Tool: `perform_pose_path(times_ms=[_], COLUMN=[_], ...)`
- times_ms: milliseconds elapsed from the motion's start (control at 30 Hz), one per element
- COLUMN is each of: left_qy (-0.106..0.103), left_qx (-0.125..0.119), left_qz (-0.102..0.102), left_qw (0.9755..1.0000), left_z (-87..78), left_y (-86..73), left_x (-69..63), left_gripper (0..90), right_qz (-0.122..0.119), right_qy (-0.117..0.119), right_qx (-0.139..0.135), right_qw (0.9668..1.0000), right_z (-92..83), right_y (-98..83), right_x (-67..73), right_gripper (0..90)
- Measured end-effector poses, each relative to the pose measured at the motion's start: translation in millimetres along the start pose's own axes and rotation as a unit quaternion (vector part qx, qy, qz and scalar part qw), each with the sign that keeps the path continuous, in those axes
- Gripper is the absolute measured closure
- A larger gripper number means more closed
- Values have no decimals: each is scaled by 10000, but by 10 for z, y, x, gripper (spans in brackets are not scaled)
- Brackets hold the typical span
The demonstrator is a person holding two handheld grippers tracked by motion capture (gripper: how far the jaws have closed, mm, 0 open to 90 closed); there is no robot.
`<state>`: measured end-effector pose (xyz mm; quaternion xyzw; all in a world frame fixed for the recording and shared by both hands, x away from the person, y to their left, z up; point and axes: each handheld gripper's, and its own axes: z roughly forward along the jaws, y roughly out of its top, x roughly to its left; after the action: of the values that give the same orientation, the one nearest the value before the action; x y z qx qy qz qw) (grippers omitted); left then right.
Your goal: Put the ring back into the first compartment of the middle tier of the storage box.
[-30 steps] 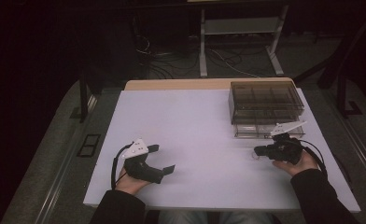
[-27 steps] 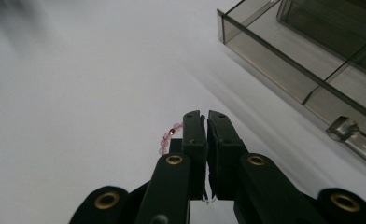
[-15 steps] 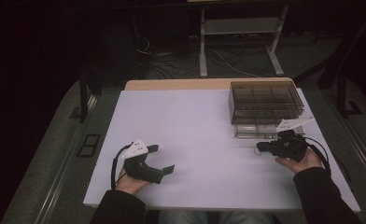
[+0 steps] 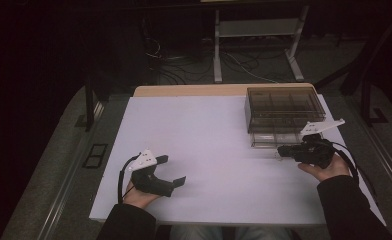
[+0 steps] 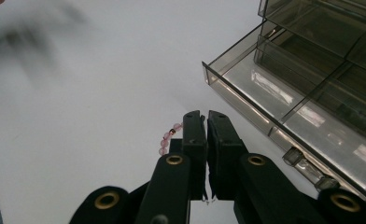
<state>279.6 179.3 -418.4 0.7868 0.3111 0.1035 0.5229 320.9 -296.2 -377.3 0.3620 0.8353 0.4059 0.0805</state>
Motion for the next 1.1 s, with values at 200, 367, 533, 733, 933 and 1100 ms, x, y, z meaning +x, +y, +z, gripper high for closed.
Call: perform_pose_path(times_ms=[200,367,533,733,933,1100], left_qy=[3,10,20,23,19,24], left_qx=[11,7,15,14,17,14], left_qz=[0,-10,-8,-3,2,-4], left_qw=[10000,10000,10000,10000,10000,10000], left_z=[2,1,-5,-8,-7,-8], left_y=[0,-2,0,0,-1,-1], left_x=[1,0,2,7,7,8], left_gripper=[0,0,0,0,0,0], right_qz=[-39,-92,-173,-207,-247,-302], right_qy=[-28,-59,-89,-113,-118,-118], right_qx=[22,0,23,36,32,27], right_qw=[10000,9999,9998,9997,9996,9995], right_z=[-28,-53,-69,-75,-59,-56], right_y=[49,124,207,288,364,436], right_x=[-18,-34,-50,-75,-92,-99], right_gripper=[852,852,852,852,852,852])
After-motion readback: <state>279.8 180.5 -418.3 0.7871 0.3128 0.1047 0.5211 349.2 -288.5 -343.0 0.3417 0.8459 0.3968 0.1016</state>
